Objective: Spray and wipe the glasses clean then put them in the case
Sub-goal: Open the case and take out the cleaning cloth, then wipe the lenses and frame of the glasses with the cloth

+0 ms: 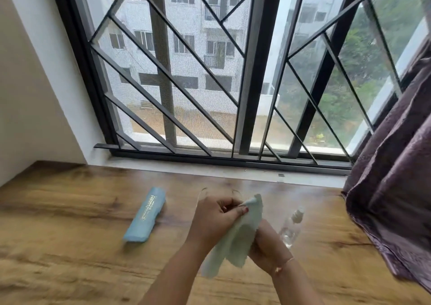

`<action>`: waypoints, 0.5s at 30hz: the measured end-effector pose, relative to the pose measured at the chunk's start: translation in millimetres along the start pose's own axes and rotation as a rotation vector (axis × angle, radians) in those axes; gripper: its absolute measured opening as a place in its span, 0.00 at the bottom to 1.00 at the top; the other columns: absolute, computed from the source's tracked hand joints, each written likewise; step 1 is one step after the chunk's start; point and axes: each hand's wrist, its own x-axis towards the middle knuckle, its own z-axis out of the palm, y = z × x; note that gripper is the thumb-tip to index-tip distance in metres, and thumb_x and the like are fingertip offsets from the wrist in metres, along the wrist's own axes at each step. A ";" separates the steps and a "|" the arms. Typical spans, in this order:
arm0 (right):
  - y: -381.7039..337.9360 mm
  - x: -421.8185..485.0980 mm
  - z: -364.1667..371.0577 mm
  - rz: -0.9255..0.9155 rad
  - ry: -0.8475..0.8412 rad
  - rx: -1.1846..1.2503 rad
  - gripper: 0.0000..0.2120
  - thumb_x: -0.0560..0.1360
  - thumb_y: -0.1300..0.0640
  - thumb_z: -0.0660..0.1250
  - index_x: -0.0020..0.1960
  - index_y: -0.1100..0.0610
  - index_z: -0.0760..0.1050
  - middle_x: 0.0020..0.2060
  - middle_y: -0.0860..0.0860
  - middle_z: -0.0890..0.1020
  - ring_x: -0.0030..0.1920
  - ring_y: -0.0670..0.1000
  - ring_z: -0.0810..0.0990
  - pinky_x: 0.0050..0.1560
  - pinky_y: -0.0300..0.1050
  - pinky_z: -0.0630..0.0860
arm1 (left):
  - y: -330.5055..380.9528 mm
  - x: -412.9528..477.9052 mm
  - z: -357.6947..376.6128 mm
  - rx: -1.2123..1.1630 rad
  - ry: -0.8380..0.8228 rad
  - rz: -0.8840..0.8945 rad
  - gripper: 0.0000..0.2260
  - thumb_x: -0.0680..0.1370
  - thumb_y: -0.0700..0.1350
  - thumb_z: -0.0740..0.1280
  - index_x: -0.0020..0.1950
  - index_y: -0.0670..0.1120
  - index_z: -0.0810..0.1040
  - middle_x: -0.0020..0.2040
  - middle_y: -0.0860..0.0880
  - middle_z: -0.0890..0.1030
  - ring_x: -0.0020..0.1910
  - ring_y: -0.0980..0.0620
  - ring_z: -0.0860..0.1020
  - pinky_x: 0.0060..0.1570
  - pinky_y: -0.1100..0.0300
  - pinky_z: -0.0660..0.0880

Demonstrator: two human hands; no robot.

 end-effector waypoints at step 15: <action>5.7 -6.9 -20.1 0.119 0.007 0.226 0.30 0.53 0.60 0.82 0.52 0.64 0.80 0.45 0.65 0.81 0.43 0.61 0.81 0.48 0.59 0.77 | -78.3 7.4 -23.8 0.342 0.278 -0.153 0.13 0.73 0.34 0.65 0.51 0.49 0.83 0.48 0.51 0.83 0.49 0.52 0.80 0.46 0.64 0.71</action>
